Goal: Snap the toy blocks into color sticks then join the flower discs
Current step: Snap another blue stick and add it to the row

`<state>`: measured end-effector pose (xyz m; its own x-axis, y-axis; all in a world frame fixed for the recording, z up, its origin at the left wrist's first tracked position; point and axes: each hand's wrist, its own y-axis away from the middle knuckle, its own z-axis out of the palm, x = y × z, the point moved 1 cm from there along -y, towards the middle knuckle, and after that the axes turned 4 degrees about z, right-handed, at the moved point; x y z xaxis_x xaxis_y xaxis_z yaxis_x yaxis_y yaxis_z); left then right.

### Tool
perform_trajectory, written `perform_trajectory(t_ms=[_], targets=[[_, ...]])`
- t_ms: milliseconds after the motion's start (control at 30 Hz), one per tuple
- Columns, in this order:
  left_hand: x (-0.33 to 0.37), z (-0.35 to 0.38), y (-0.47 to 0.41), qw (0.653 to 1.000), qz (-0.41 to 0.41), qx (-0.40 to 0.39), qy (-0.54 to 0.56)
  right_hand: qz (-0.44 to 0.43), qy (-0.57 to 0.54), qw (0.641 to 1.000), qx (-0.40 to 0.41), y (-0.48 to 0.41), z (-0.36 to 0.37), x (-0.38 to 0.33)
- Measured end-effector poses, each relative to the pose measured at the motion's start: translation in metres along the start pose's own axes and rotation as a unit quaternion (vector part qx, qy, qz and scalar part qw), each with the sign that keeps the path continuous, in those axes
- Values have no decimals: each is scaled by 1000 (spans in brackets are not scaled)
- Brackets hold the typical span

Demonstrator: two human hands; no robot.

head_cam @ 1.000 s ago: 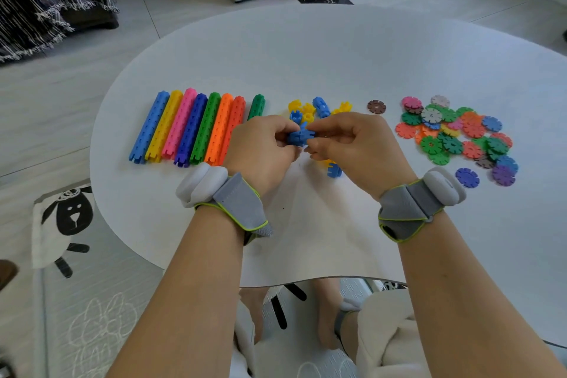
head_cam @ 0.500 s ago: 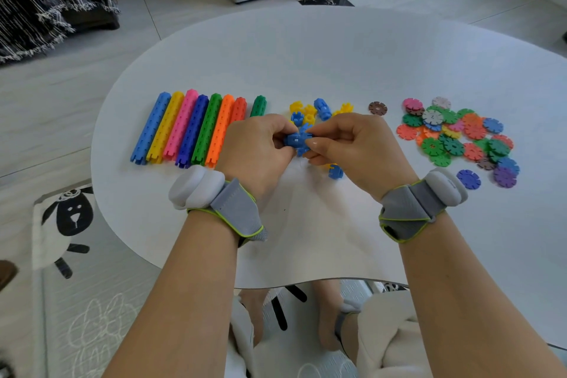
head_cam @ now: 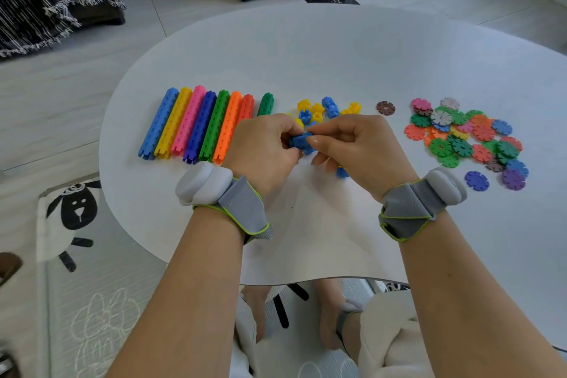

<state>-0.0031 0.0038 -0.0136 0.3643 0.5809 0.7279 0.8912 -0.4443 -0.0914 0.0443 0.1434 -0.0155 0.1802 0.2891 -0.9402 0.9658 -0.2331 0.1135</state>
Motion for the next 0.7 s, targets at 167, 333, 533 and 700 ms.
perform_trajectory(t_ms=[167,333,533,700], targets=[[-11,-6,-5,997,-46,59,24,-41,101,989,97,-10,4,0],[-15,-11,-5,995,-41,91,-31,-70,321,941,78,-10,14,0],[-15,-13,-4,996,-49,68,-28,-66,421,904,21,-16,11,8],[-11,-11,-2,998,-41,40,-12,-86,228,963,112,-18,6,6]])
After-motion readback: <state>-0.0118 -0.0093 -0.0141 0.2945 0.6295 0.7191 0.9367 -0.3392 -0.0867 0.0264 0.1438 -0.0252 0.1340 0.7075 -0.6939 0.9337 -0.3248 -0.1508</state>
